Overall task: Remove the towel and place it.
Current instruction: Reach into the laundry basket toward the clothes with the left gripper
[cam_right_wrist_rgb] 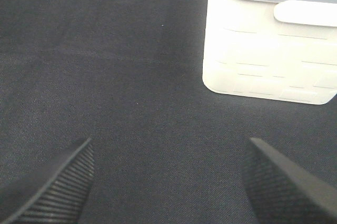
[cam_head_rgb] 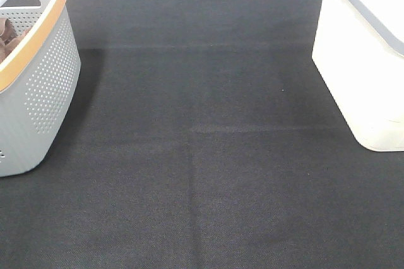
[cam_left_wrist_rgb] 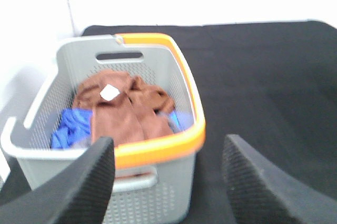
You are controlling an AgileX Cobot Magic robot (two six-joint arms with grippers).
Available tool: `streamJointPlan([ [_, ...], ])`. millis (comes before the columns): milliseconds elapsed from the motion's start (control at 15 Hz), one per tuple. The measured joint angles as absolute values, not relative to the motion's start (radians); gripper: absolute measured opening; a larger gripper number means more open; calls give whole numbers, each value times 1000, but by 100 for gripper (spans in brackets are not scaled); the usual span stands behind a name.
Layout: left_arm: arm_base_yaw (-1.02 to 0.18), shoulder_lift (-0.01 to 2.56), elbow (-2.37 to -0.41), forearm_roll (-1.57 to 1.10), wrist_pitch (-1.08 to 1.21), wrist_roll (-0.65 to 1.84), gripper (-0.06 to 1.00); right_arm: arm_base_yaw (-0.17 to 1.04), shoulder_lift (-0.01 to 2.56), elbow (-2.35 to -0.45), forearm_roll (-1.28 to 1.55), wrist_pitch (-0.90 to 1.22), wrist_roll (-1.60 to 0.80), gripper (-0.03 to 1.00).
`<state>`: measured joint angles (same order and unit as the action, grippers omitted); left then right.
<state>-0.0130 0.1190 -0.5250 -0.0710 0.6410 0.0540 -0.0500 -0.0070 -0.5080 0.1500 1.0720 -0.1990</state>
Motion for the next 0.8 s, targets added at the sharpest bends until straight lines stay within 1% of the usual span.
streamJointPlan([
  [67,-13,204,-536,-42,579,20,58,-50,-7,-508,150,1072,-199,74],
  [133,-13,204,-536,-42,579,20,58,-50,-7,-508,150,1072,-199,74],
  [200,-13,295,-560,-14,529,0,58,-50,-7,-508,150,1072,-199,74],
  [267,-13,393,-601,22,513,0,58,-50,-7,-508,150,1072,-199,74],
  [333,-13,556,-704,81,514,-10,58,-50,-7,-508,150,1072,-199,74],
  [467,-13,787,-873,129,588,-23,58,-50,-7,-508,150,1072,-199,74],
  [800,-13,1248,-1274,207,845,-27,58,-50,-7,-508,150,1072,-199,74],
])
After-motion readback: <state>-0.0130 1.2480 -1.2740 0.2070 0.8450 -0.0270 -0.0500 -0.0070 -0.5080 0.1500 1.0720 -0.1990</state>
